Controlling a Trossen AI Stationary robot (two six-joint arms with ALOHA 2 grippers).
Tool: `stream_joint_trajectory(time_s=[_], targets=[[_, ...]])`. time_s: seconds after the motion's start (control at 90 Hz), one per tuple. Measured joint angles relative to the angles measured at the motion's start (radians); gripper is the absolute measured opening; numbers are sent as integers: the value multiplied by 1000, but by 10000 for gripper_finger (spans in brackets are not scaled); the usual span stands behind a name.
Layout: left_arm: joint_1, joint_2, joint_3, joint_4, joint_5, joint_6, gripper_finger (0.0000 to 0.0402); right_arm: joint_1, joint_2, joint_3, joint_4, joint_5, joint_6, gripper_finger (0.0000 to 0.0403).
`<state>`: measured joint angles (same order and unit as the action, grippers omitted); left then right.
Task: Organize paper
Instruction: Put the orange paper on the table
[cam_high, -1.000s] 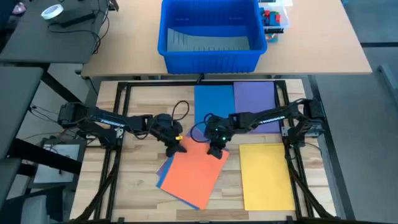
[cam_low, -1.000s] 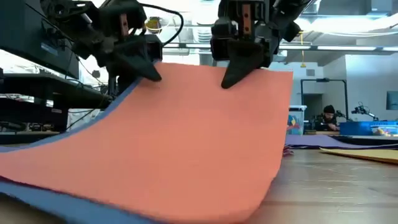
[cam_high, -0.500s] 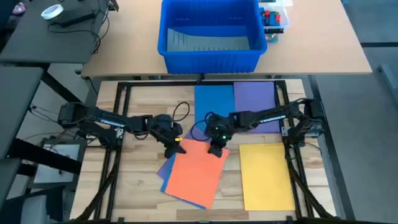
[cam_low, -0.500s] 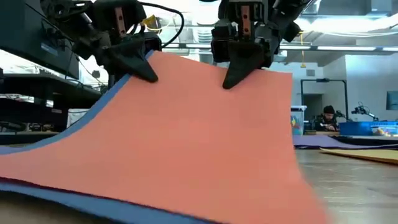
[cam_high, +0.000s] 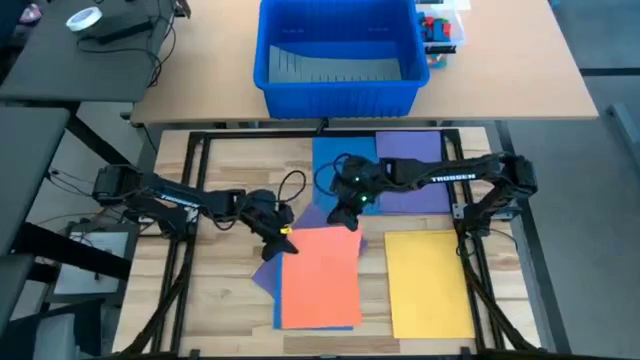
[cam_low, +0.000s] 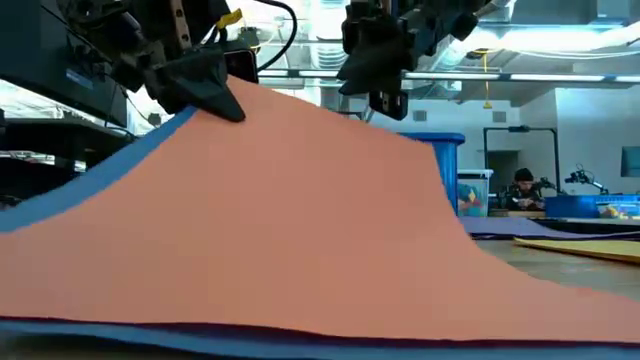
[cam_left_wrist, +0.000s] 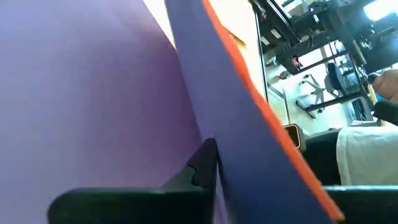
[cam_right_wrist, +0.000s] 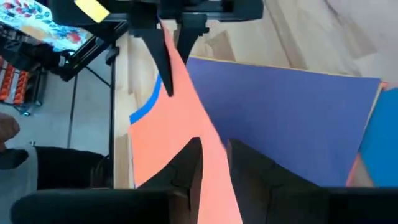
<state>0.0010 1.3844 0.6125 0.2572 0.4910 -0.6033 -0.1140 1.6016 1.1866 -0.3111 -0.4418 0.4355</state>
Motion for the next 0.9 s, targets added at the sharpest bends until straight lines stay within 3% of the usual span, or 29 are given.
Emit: stream_joint_trajectory(time_s=[0.156, 0.322, 0.4, 0.578, 0.7, 0.9], targets=[[0, -62, 0, -7, 0, 7, 0, 22, -30, 0, -220, -4, -3, 68], [0, -134, 0, -37, -9, 20, 0, 60, -75, 0, -480, 171, -11, 68], [0, -151, 1, -64, -23, 31, 0, 87, -98, -10, -485, 249, -11, 68], [0, -141, 1, -94, -28, 34, 0, 71, -145, -40, -420, 313, -14, 68], [0, -140, 1, -87, -28, 41, 0, 45, -154, -50, -404, 296, -48, 68], [0, -140, 1, -93, -28, 61, 0, 6, -156, -51, -347, 106, -60, 82]])
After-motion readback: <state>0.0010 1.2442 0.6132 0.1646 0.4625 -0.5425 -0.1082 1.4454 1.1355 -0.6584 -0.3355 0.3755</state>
